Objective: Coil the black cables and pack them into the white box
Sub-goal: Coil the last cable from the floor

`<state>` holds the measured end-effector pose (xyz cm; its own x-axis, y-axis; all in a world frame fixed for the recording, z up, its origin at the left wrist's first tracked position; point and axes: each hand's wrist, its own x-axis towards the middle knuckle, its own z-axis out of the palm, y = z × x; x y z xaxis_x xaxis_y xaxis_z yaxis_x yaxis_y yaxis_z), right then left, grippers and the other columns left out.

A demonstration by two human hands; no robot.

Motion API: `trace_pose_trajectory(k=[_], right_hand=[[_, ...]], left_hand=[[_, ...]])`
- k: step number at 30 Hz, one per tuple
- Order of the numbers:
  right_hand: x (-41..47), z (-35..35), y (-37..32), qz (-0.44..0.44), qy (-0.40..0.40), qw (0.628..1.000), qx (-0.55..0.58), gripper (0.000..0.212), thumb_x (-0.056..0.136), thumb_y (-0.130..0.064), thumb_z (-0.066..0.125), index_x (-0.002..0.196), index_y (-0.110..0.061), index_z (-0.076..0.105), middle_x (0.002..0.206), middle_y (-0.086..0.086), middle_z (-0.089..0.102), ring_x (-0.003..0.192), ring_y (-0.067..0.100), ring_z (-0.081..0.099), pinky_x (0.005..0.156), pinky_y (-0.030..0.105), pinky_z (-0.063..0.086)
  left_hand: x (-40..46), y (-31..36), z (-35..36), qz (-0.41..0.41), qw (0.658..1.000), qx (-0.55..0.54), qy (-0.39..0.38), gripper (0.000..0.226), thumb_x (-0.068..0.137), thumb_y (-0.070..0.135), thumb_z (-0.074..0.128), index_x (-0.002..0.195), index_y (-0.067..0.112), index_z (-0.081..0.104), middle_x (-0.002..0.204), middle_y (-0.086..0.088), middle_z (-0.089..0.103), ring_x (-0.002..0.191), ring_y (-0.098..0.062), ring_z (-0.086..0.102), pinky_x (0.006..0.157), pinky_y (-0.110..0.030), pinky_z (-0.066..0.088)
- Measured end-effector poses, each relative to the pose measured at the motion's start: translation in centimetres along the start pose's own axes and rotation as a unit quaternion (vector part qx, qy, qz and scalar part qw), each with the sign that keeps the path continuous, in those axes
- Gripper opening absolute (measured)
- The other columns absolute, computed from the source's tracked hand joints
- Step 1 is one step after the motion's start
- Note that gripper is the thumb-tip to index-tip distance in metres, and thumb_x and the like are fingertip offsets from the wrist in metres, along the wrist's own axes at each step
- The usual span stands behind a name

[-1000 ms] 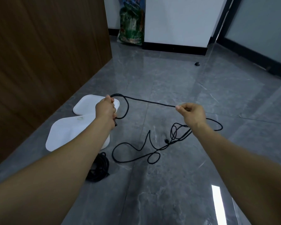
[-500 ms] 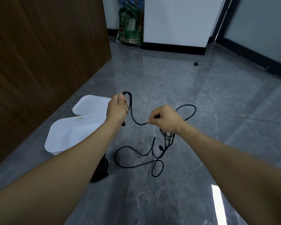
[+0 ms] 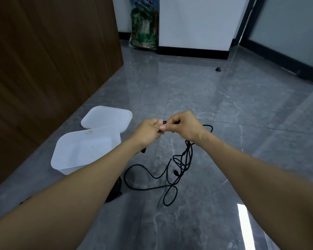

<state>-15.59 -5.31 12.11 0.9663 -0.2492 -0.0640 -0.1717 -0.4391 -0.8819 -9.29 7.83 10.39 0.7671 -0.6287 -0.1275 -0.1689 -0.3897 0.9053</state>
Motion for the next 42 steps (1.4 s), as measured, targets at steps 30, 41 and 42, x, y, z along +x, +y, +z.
trace_pose_trajectory(k=[30,41,42], right_hand=[[-1.5,-4.0,6.1,0.239,0.052,0.863,-0.442,0.021,0.087,0.001,0.048,0.068,-0.006,0.043,0.073,0.009,0.050,0.084,0.029,0.057,0.067,0.032,0.046],[-0.4,-0.5,2.4,0.068,-0.009,0.998,-0.006,0.023,0.097,-0.023,0.051,0.089,-0.004,0.063,0.068,0.002,0.056,0.064,0.011,0.051,0.068,0.020,0.043],[-0.6,-1.1,2.8,0.064,0.003,0.998,-0.006,0.025,0.096,-0.025,0.052,0.081,-0.008,0.062,0.066,0.002,0.053,0.063,0.013,0.048,0.065,0.020,0.042]], left_hand=[[0.5,0.6,-3.3,-0.084,0.918,-0.360,0.145,0.039,0.104,0.031,0.031,0.071,0.014,0.046,0.039,0.012,0.032,0.032,-0.003,0.022,0.034,-0.015,0.021],[0.1,1.6,-2.4,-0.085,0.903,-0.416,0.069,0.039,0.104,0.028,0.030,0.069,0.016,0.040,0.040,0.012,0.028,0.032,-0.002,0.019,0.033,-0.014,0.016],[0.0,1.3,-2.8,-0.093,0.895,-0.429,0.078,0.039,0.104,0.028,0.030,0.068,0.016,0.040,0.040,0.012,0.028,0.031,-0.002,0.019,0.033,-0.015,0.015]])
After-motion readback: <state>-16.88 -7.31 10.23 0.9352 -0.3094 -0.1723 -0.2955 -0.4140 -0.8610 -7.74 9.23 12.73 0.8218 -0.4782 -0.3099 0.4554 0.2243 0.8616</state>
